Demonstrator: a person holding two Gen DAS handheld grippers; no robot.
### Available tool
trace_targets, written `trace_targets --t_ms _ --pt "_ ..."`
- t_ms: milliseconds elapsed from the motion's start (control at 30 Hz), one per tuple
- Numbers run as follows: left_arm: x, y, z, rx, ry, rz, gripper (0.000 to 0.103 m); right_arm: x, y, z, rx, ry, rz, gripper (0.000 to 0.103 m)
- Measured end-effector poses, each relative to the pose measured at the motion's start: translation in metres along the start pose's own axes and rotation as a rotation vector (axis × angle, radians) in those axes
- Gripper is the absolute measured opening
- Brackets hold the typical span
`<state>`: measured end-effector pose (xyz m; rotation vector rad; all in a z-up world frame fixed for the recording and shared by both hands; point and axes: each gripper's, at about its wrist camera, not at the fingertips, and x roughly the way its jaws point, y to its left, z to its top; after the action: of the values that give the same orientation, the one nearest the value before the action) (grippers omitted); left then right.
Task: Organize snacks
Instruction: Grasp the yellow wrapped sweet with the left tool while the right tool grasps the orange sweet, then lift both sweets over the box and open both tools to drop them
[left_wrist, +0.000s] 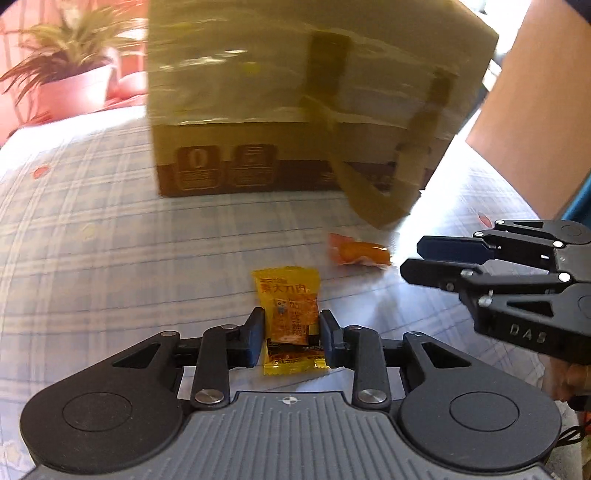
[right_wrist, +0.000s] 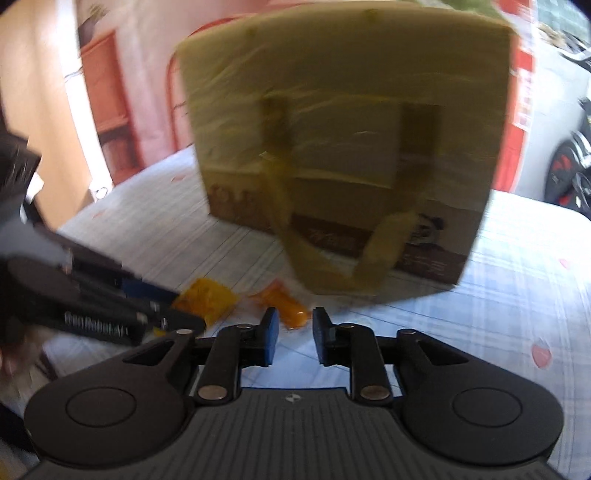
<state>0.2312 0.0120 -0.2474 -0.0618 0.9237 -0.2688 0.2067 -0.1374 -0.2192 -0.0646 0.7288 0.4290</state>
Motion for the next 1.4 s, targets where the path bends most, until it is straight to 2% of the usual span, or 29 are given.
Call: trace_targets --t_ms 133,300,400,467,633,700,767,1067,1233,1400 --pt "-0.004 0.015 -0.004 -0.049 -0.016 0.014 0.033 0.009 0.010 0.004 -0.094 0.008 0.007 0.042" --pt "-0.007 0.023 -0.002 -0.090 -0.030 0.012 0.033 0.030 0.013 0.010 -0.159 0.058 0.024 0.042" --pt "-0.008 0.022 -0.002 -0.089 -0.035 0.011 0.033 0.042 0.012 0.012 -0.172 0.078 0.001 0.042" --pt "-0.008 0.022 -0.003 -0.093 -0.039 0.009 0.033 0.048 0.008 0.012 -0.142 0.098 0.000 0.043" --pt "-0.010 0.022 -0.006 -0.104 -0.050 0.005 0.033 0.047 -0.002 0.010 -0.040 0.071 -0.010 0.040" --pt "-0.011 0.021 -0.007 -0.106 -0.053 0.005 0.033 0.045 0.000 0.009 -0.035 0.062 -0.007 0.029" --pt "-0.010 0.022 -0.007 -0.110 -0.055 0.003 0.033 0.042 0.003 0.007 -0.027 0.058 -0.003 0.024" --pt "-0.015 0.021 -0.010 -0.121 -0.068 -0.009 0.032 0.014 0.004 -0.011 0.143 -0.012 0.026 0.020" --pt "-0.031 0.016 -0.003 -0.095 -0.134 -0.017 0.032 -0.005 0.005 -0.012 0.197 -0.065 0.037 0.020" --pt "-0.066 0.012 0.019 -0.072 -0.239 -0.042 0.032 -0.031 0.004 0.008 0.194 -0.166 0.030 0.020"
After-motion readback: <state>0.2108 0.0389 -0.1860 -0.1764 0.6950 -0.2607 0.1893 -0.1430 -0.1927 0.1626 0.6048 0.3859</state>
